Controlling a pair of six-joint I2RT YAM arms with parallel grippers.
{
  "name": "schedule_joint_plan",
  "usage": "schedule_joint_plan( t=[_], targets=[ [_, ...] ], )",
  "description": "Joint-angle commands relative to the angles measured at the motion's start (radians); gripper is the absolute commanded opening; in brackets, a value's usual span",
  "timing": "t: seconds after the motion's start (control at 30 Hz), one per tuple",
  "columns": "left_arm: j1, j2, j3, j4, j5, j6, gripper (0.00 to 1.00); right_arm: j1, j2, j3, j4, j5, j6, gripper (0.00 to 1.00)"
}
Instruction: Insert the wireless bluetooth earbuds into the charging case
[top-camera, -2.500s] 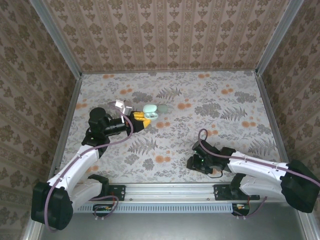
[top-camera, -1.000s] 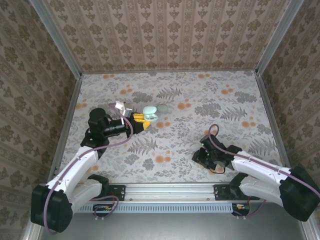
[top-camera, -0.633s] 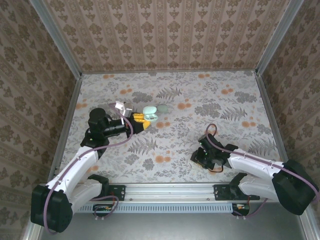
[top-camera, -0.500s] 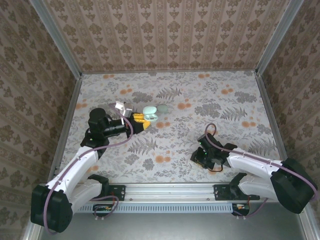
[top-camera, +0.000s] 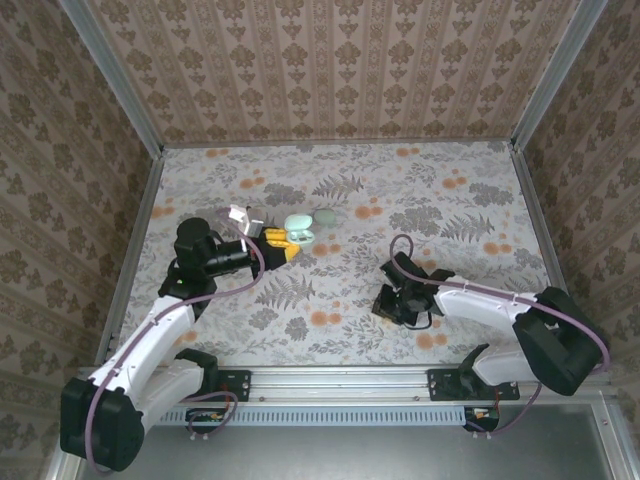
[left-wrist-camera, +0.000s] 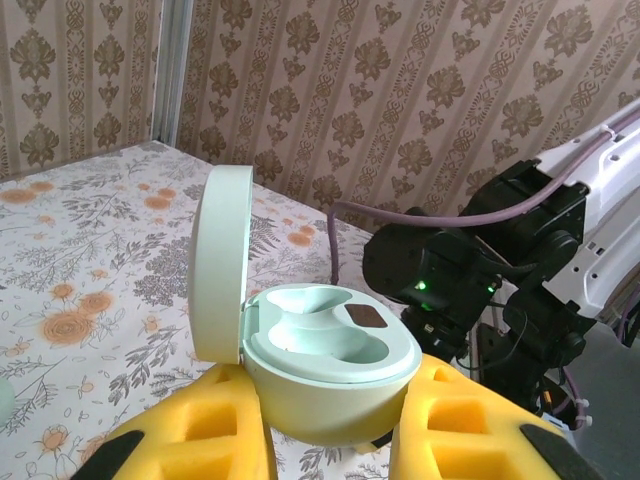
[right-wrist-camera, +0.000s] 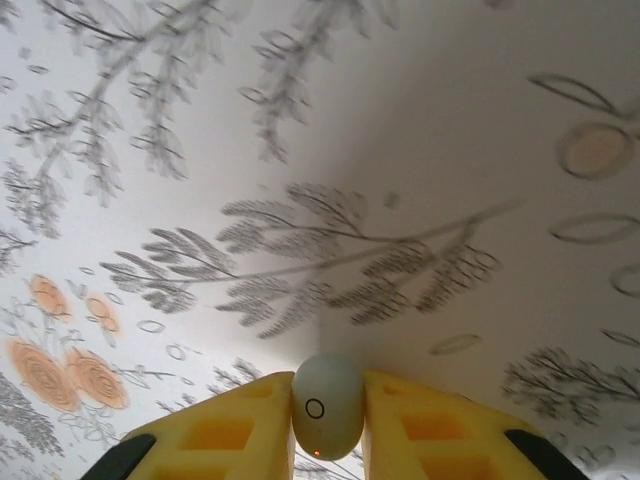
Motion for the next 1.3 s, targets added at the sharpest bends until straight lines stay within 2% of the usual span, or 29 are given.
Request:
schedule_joint_plan(
  t=[0.0, 0.47, 0.67, 0.9, 1.07, 1.27],
  targets=[
    [0.01, -0.026, 0.009, -0.019, 0.003, 0.037, 0.05, 0.006, 0.016, 0.056, -0.038, 0.003, -0.074, 0.23],
    [0.009, -0.026, 0.007, -0.026, -0.001, 0.049, 0.05, 0.004, -0.005, 0.112, -0.137, 0.042, -0.141, 0.21],
    [0.005, -0.017, -0.001, 0.004, -0.007, 0.042, 0.04, 0.017, -0.102, 0.188, -0.235, 0.107, -0.168, 0.17],
    [-0.038, 0.004, 0.002, 0.037, -0.04, 0.065, 0.04, 0.081, -0.206, 0.36, -0.367, 0.238, -0.212, 0.14],
    [-0.083, 0.023, 0.015, 0.044, -0.076, 0.108, 0.04, 0.155, -0.201, 0.519, -0.415, 0.301, -0.27, 0.14],
    [-0.092, 0.04, 0.027, 0.062, -0.099, 0.115, 0.03, 0.221, -0.169, 0.687, -0.444, 0.337, -0.322, 0.14]
  ],
)
